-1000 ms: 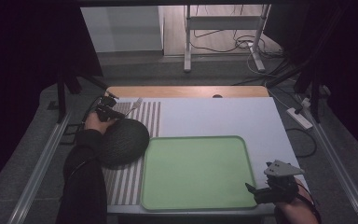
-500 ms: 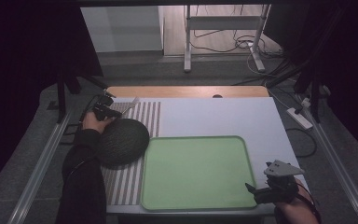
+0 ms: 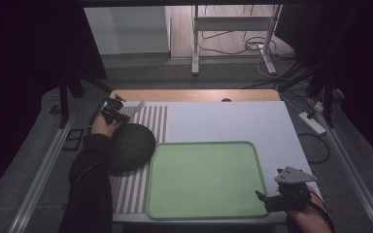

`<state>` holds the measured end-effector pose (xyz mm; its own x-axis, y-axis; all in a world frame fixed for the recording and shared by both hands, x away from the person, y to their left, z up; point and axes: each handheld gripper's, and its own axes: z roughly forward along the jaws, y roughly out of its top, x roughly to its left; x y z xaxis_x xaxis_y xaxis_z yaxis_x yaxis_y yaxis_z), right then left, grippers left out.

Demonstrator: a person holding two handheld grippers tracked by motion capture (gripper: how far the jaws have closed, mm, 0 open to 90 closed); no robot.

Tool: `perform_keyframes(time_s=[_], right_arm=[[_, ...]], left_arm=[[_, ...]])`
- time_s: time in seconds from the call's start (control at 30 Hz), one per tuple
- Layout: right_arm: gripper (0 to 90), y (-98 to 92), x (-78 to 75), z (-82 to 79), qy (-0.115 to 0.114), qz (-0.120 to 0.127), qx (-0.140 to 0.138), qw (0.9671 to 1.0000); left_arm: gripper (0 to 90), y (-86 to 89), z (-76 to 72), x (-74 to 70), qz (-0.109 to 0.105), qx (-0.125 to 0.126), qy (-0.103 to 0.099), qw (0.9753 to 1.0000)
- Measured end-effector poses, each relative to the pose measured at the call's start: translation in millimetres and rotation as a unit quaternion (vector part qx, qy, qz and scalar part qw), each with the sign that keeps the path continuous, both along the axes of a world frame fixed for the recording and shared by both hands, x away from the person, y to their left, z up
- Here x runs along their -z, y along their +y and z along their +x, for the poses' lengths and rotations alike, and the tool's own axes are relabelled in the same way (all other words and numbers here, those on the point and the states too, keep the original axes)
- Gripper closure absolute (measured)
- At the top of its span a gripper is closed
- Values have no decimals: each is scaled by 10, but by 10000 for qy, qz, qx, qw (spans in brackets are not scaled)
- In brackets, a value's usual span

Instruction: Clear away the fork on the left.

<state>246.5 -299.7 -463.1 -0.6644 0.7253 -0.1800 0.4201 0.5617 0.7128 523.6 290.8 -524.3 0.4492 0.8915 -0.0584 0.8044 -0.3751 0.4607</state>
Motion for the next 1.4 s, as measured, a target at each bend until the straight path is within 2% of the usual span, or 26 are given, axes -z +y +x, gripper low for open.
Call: perform_keyframes(time_s=[0.23,0.7,0.77,0.87,0.97,1.07,1.2,1.37,1.4], right_arm=[[0,0,0,3,2,7,8,10000],[0,-2,-2,1,1,5,12,10000],[0,-2,-2,2,5,8,12,10000],[0,-2,-2,3,10,11,11,10000],[0,0,0,4,8,14,-4,10000],[0,1,0,5,8,4,-18,10000],[0,3,-2,1,6,6,-14,10000],[0,-14,-8,1,-17,79,54,10000],[0,-17,-11,0,-16,78,75,9999]], left_arm=[[837,55,-4,8,-185,40,11,9998],[838,279,-78,-89,-134,-170,-154,9996],[838,333,-103,-119,-107,-213,-177,9996],[837,424,-159,-166,-203,-273,-171,9993],[837,472,-233,-235,-154,-241,-132,9995],[837,461,-321,-319,-130,-165,-129,9997],[837,386,-457,-420,-249,-81,-164,9995],[837,224,-648,-464,-257,38,-130,9996],[836,196,-687,-465,-321,54,-115,9994]])
